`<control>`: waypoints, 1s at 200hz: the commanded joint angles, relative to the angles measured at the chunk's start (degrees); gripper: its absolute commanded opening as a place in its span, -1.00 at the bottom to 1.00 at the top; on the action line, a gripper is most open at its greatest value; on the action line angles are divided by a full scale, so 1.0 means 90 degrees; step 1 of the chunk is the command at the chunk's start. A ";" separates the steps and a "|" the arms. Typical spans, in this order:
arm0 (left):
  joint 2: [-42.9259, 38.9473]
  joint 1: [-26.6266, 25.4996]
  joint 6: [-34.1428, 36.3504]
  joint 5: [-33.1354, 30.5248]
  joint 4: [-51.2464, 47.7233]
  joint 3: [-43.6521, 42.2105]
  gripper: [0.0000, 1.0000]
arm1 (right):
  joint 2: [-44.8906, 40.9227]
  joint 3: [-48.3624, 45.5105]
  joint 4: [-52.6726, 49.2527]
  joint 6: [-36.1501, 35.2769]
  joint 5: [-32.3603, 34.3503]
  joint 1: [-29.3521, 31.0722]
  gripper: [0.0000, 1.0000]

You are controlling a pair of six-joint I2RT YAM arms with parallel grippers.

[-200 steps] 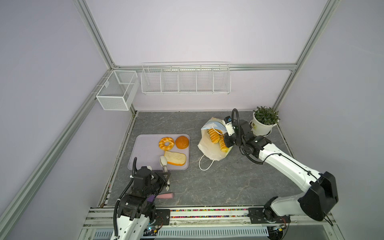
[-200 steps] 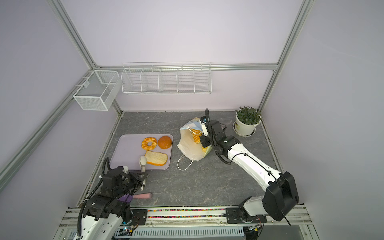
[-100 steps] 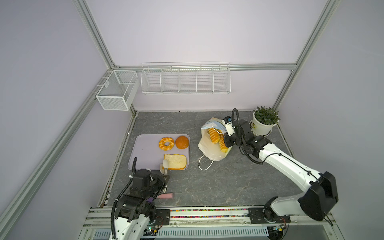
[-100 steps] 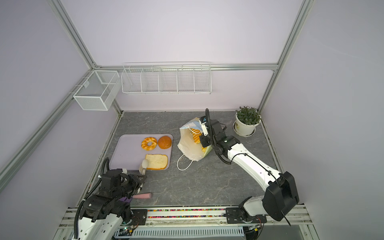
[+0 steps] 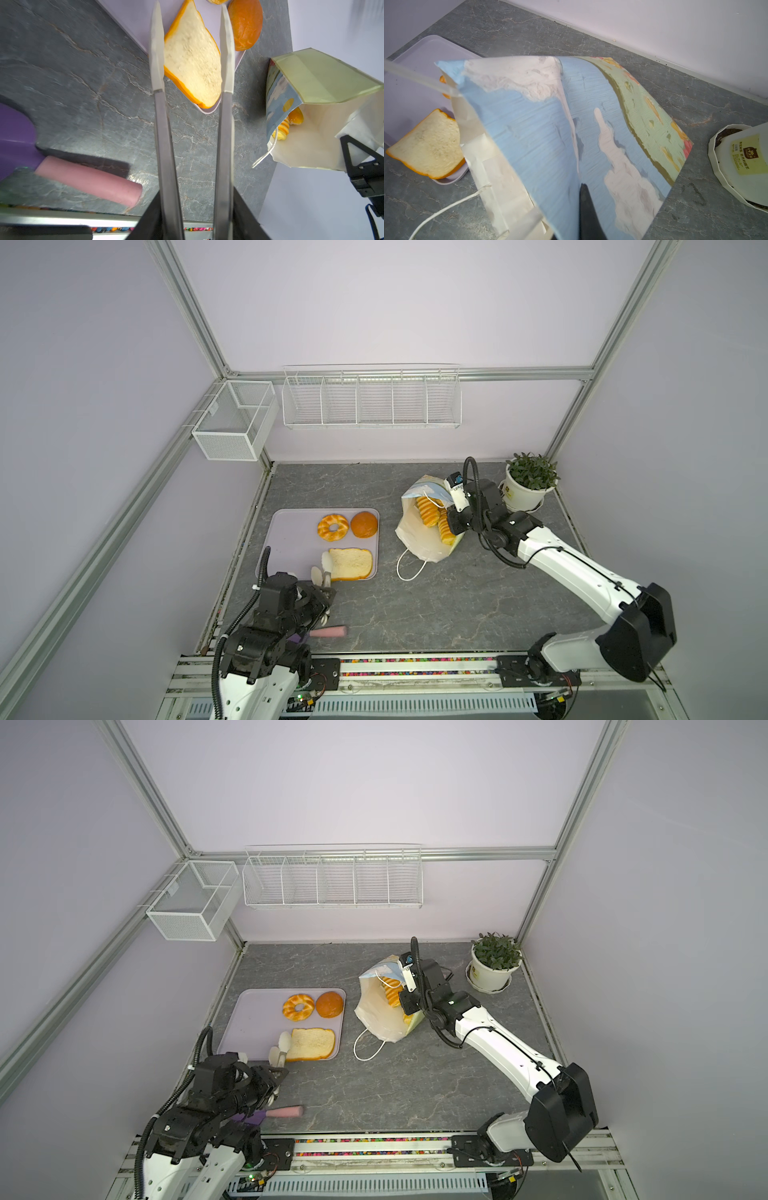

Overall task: Take the fake bread out of the paper bag
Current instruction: 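Move the open tongs back into the bag toward the spiral bread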

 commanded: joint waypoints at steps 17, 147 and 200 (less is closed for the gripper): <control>0.0248 0.0016 0.0671 -0.0490 -0.0676 0.0778 -0.17 | -0.0007 0.0048 0.0121 0.0041 -0.0097 -0.0039 -0.86; 0.2207 -0.2399 0.1620 -0.0130 0.1205 0.2652 -0.34 | 0.0006 0.0126 0.0267 0.0266 -0.0189 -0.0030 -0.86; 0.4467 -0.4160 0.1646 -0.0400 0.3051 0.3020 -0.26 | -0.0008 0.0216 0.0210 0.0325 -0.0220 -0.0036 -0.86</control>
